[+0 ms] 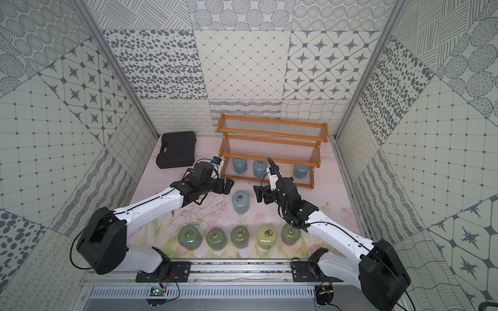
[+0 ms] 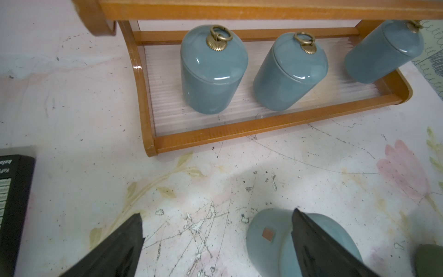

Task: Remove the tea canisters from the shelf
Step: Place the tea canister at the center of the board, then pick up the tea canister from the shelf.

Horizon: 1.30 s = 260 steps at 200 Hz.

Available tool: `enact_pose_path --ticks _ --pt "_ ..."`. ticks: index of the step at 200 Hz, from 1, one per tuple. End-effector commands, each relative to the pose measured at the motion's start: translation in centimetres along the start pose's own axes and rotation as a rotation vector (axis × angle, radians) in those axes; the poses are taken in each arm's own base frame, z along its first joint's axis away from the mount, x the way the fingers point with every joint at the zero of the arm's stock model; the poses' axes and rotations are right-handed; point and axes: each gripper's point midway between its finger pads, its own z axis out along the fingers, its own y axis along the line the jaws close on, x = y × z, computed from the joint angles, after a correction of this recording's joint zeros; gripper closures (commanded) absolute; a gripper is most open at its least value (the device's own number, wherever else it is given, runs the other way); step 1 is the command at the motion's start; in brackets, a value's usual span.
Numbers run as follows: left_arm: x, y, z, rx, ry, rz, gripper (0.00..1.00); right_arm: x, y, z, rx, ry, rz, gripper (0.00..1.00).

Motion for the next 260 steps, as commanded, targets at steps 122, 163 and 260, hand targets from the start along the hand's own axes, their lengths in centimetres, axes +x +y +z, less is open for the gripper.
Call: enact_pose_path --ticks 122,163,260 --pt "-4.2 -0.3 6.7 -0.014 -0.119 0.043 0.00 -0.4 -0.6 -0.4 0.007 -0.028 0.046 0.00" --pt "-5.3 -0.2 7.9 -0.038 -0.215 0.063 0.00 -0.3 -0.8 -0.6 0.012 -0.029 0.047 0.00" --pt "-6.9 0.4 10.5 -0.112 -0.327 0.098 0.00 0.0 -1.5 -0.7 0.033 -0.022 0.051 0.00"
